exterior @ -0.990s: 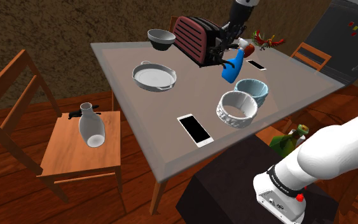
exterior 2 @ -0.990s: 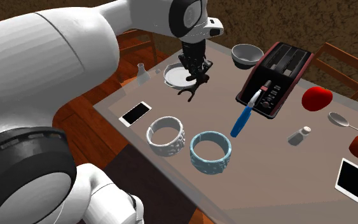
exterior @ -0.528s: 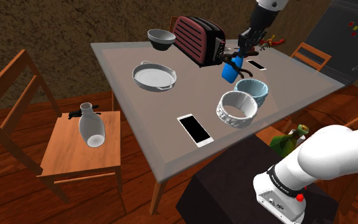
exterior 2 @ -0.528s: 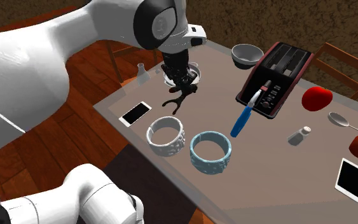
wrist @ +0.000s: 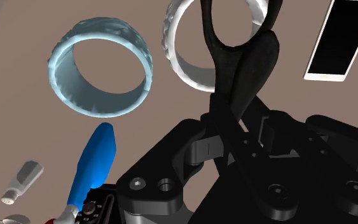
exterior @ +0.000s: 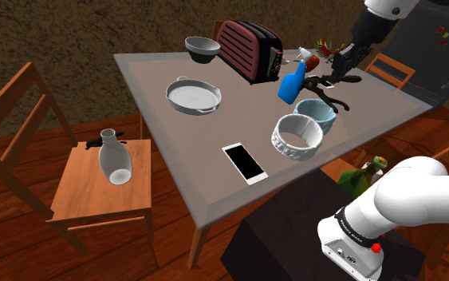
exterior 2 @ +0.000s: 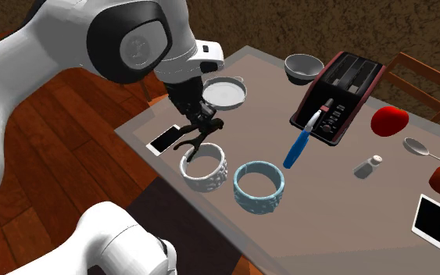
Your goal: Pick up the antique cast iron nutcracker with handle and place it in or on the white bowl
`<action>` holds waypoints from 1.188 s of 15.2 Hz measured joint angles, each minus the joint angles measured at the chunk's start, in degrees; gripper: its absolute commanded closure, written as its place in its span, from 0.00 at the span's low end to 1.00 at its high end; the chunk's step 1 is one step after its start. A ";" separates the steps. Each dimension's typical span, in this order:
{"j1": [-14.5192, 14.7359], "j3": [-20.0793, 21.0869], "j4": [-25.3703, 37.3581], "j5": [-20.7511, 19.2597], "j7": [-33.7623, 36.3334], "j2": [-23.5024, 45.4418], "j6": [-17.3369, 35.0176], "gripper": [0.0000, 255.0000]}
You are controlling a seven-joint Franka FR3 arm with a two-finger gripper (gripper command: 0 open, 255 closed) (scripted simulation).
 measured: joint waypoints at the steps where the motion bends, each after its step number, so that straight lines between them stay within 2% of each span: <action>1: 0.07 -0.04 -0.95 0.03 -0.03 -1.12 -0.17 1.00; 18: 0.72 0.30 -16.98 0.51 0.87 -6.59 10.28 1.00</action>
